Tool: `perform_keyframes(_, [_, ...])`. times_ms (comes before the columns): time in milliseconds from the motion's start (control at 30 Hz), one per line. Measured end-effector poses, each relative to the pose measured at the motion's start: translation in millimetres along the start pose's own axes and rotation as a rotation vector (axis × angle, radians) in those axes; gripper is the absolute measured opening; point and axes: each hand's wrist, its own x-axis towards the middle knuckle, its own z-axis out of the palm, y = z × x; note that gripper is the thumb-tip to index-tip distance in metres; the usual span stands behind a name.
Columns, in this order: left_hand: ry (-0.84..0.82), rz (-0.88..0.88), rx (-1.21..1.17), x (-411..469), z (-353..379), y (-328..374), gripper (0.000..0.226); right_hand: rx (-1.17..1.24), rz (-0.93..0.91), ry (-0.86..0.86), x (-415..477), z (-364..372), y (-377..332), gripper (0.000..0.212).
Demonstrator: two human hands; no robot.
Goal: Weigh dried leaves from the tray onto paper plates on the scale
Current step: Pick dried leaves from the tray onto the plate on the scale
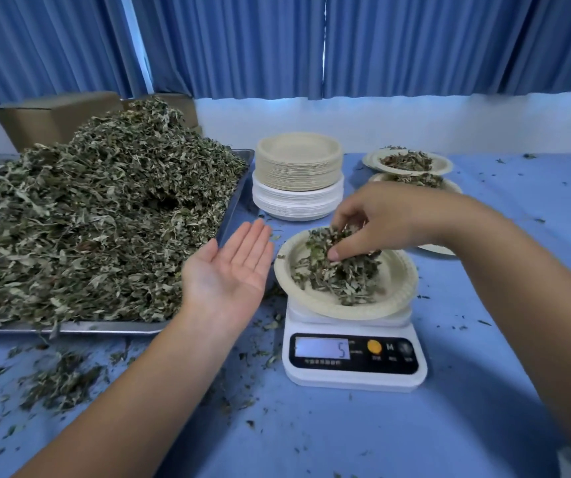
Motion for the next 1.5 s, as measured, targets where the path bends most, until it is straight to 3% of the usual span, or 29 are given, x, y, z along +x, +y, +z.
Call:
perform_keyframes(267, [0.002, 0.01, 0.012, 1.4, -2.2, 0.0, 0.049, 0.038, -0.053, 0.027, -3.9, -3.5, -2.0, 0.038])
perform_keyframes(467, [0.011, 0.011, 0.017, 1.5, -2.3, 1.1, 0.049, 0.153, -0.204, 0.173, -0.6, 1.9, -7.9, 0.007])
perform_keyframes(633, [0.008, 0.016, 0.016, 2.0, -2.4, 3.7, 0.049, 0.124, -0.176, 0.003, 4.6, 16.6, -8.5, 0.009])
perform_keyframes(767, [-0.027, 0.005, 0.055, 1.8, -1.3, 5.0, 0.05, 0.16, -0.167, 0.002, 7.7, 20.1, -7.3, 0.011])
perform_keyframes(900, [-0.065, 0.011, 0.175, 1.2, 0.7, 7.2, 0.051, 0.172, -0.166, 0.019, 7.0, 18.8, -8.1, 0.01])
perform_keyframes(1367, [-0.267, 0.288, 0.776, -5.6, 8.7, 1.4, 0.06, 0.178, -0.12, 0.205, 8.4, 15.6, -6.4, 0.008])
perform_keyframes(1500, [-0.419, 0.197, 0.818, -7.1, 12.2, -0.1, 0.068, 0.181, -0.125, 0.223, 7.4, 15.6, -7.4, 0.01])
